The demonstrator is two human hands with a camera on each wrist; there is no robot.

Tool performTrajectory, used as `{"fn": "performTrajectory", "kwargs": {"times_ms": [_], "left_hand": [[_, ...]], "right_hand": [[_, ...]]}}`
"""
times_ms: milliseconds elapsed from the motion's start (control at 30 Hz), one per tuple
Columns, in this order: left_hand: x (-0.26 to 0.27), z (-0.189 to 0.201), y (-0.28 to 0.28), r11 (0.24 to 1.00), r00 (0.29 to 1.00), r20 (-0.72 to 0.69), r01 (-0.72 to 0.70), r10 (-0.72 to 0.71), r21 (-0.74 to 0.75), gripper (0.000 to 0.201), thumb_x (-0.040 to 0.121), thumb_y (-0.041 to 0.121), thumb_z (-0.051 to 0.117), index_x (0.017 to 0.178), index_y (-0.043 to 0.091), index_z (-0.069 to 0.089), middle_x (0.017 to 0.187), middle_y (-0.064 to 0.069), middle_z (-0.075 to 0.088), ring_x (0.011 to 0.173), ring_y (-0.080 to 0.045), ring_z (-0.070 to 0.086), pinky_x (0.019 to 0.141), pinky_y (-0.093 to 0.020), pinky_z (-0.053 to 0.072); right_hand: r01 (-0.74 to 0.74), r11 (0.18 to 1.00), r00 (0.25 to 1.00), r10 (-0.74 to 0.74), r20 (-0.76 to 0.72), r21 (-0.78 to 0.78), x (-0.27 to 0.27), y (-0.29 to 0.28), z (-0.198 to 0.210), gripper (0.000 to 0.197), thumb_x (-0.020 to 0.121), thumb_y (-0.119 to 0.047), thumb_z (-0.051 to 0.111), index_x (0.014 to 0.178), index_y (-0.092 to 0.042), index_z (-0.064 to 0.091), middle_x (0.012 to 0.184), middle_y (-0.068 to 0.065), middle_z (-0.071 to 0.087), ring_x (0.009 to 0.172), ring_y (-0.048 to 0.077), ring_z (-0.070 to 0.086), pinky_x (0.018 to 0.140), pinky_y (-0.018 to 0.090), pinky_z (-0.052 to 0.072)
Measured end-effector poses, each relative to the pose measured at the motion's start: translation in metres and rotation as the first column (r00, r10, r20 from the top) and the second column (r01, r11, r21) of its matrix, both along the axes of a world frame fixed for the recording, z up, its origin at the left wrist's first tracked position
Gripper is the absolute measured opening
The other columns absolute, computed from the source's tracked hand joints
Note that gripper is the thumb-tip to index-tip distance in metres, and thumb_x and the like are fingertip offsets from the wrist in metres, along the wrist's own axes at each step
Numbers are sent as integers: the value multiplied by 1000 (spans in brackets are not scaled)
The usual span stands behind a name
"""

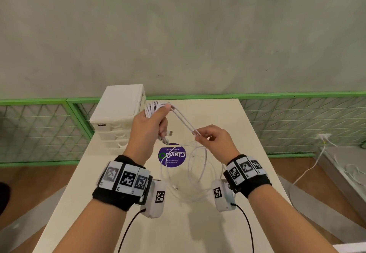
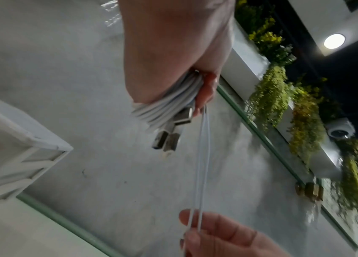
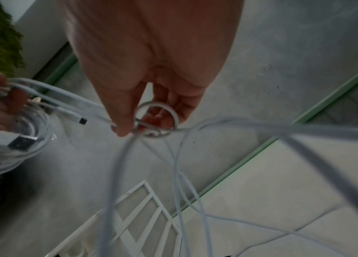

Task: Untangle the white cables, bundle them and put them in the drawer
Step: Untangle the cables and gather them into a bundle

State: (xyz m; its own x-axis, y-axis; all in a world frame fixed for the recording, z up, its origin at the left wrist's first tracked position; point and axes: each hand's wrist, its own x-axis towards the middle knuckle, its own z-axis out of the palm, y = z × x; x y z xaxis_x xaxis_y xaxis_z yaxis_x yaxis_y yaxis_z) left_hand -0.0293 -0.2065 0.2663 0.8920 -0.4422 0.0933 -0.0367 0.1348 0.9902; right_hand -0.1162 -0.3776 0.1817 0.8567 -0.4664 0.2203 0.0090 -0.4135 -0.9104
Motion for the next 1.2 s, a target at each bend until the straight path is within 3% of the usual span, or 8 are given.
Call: {"fn": "performTrajectory", "kwargs": {"times_ms": [167,367,500,700,800,967,1100,1200], "left_hand": [[12,1,6,997,996,36,-76,76,10,30,94,25,55,66,13,54,40,3,33,37,-16,34,47,-28,27],[10,-1,7,994,994,34,-104,102,43,37,95,23,54,60,15,43,41,3,32,37,-14,33,40,-19,29],[15,-3,8,990,990,27,-136,135,34,35,95,23,54,61,16,48,42,3,33,38,-12,32,39,-19,31],[36,-7,20,964,964,-25,-266,265,-16,29,94,28,56,68,16,48,41,7,39,39,-12,35,45,-24,31],[41,-11,22,960,960,-11,-279,278,-15,25,93,26,57,72,15,49,42,10,41,39,-9,36,42,-22,33],[46,-24,27,957,964,41,-265,262,116,23,90,32,61,83,11,55,46,9,46,45,-13,40,48,-28,37],[45,-25,27,940,976,116,-207,182,272,35,90,42,58,77,10,60,58,-8,51,48,-20,44,55,-34,44],[41,-18,19,960,990,135,-87,52,267,34,95,38,52,90,8,67,68,-11,60,52,-17,44,53,-33,44]], "right_hand": [[142,988,989,-139,-41,60,-1,-11,-5,13,84,-10,66,92,-17,73,81,-7,69,78,11,63,74,20,49],[272,952,961,-262,-87,137,-2,-23,2,10,90,-15,58,87,-16,67,72,2,63,53,14,57,50,25,47],[235,967,959,-247,-141,-96,-4,-26,-3,14,91,-28,56,85,-18,63,74,-3,60,67,13,51,63,26,40],[30,992,968,-59,-244,-121,-10,-23,-9,11,87,-39,61,81,-33,68,71,-8,64,70,12,56,69,27,43],[55,982,972,-94,-215,-182,-11,-25,-11,19,90,-41,56,87,-30,71,83,-11,71,79,9,61,74,26,45],[164,971,969,-191,-156,-173,-10,-38,-9,17,91,-31,57,91,-20,70,74,-8,66,70,12,56,73,29,45],[183,966,966,-211,-153,-181,-9,-43,-11,16,94,-16,52,95,-15,68,73,-18,58,70,7,54,70,18,42],[182,982,977,-187,-102,-55,-10,-37,-3,15,94,-19,52,101,-20,65,84,-16,61,78,9,55,72,11,42]]}}
